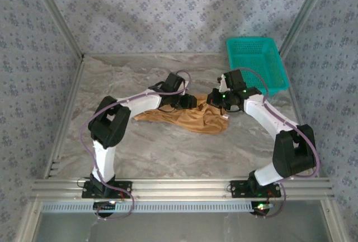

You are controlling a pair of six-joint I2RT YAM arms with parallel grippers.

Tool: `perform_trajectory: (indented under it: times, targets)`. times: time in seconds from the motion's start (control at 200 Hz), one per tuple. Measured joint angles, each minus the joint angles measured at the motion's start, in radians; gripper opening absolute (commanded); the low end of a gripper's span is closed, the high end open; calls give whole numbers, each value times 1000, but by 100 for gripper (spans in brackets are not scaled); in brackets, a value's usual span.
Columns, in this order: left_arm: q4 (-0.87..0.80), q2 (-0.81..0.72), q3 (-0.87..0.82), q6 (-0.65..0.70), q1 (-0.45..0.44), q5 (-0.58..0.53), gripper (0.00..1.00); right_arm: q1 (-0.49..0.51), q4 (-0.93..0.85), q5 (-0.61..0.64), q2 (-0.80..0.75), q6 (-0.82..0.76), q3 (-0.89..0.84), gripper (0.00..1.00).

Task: Fold the inside-out t-shirt

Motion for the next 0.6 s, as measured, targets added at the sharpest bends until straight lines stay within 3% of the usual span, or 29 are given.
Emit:
perform_trajectory:
  times: [0.095,0.385,0.6]
  targets:
    - [-18,10,5,-7,2,-3,0,1,-3,8,-4,0,0,0]
    - [-88,-125,6,-7,40,32,0,-79,10,80,53,-58,-47,0]
    - [23,-257,-80,-49,40,107,0,-97,68,32,127,-106,-48,0]
